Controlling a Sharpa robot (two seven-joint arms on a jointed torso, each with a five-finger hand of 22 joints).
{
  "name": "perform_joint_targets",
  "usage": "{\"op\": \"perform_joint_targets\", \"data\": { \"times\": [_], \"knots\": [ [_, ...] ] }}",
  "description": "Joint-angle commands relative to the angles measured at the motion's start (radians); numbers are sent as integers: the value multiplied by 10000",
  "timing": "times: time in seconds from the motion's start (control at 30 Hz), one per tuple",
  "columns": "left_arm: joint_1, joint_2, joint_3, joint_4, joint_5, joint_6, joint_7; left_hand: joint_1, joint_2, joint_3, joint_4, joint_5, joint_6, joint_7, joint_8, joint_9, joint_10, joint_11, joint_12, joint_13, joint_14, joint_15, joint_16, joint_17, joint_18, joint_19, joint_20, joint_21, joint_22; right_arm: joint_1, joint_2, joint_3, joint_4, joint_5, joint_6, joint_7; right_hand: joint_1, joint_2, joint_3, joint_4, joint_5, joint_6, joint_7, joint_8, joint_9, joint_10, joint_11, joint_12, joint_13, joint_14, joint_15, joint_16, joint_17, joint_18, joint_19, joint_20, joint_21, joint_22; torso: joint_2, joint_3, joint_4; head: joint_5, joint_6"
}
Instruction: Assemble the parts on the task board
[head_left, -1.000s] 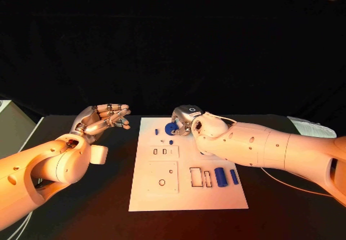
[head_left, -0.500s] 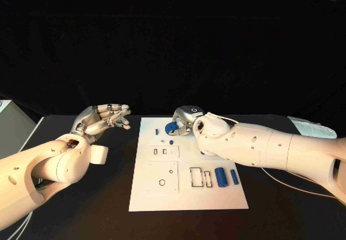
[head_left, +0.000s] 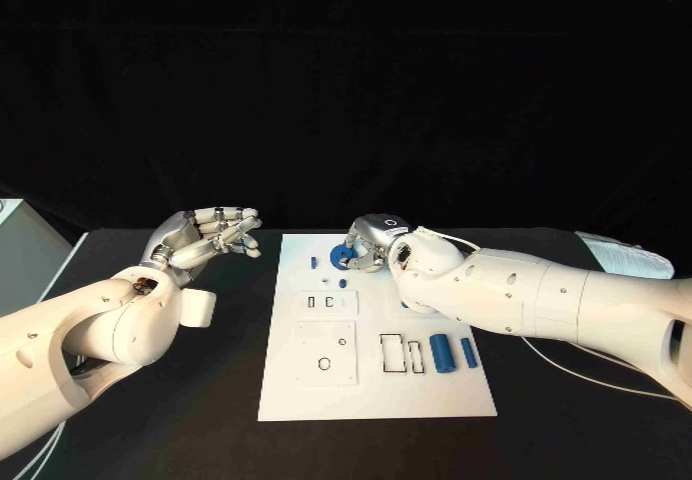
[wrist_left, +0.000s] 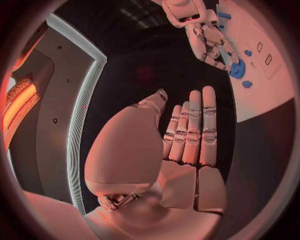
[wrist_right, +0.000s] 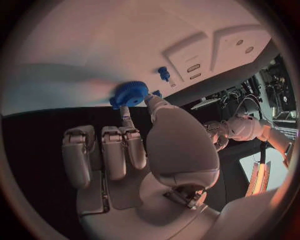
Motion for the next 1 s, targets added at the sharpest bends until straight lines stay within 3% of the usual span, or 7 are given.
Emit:
{"op": "perform_joint_targets", "data": {
  "times": [0.03, 0.47, 1.0],
  "knots": [
    [6, 6, 9, 23, 39, 117, 34, -41, 25, 41, 2, 22, 45, 14, -56, -13, -64, -16, -29, 12, -67, -4, 52, 15, 92, -58, -23, 40, 9, -75, 10, -33, -24, 89, 255, 150, -122, -28, 66, 16, 36, 38, 33, 1, -9, 1045, -3, 21, 2629, 1024, -48, 22, 2540, -144, 1029, -36, 46, 2629, -3, -7, 3, -4, 8],
    [6, -1, 9, 23, 39, 104, 23, -40, 23, 44, -2, 22, 39, 22, -64, -15, -74, -11, -32, 11, -71, -2, 59, 20, 93, -69, -21, 55, 19, -129, -80, -48, 7, 78, 522, 54, -205, -256, 66, 9, 39, 24, 62, -33, -33, 1045, 23, 21, 2629, 1026, -7, 24, 2550, -144, 1029, -7, 46, 2629, -11, -9, -7, -9, 34],
    [5, -41, 8, 26, 39, 86, 34, -37, 20, 47, -9, 22, 31, 30, -71, -17, -84, -6, -35, 9, -75, 0, 65, 25, 93, -80, -19, 70, 29, -162, -496, -51, 565, 50, 405, 60, -213, -303, 61, 7, 35, 32, 64, -34, -36, 1045, 26, 21, 2629, 1025, -1, 22, 2542, -144, 1029, -1, 46, 2629, -6, 0, 2, -9, 15]
  ]
}}
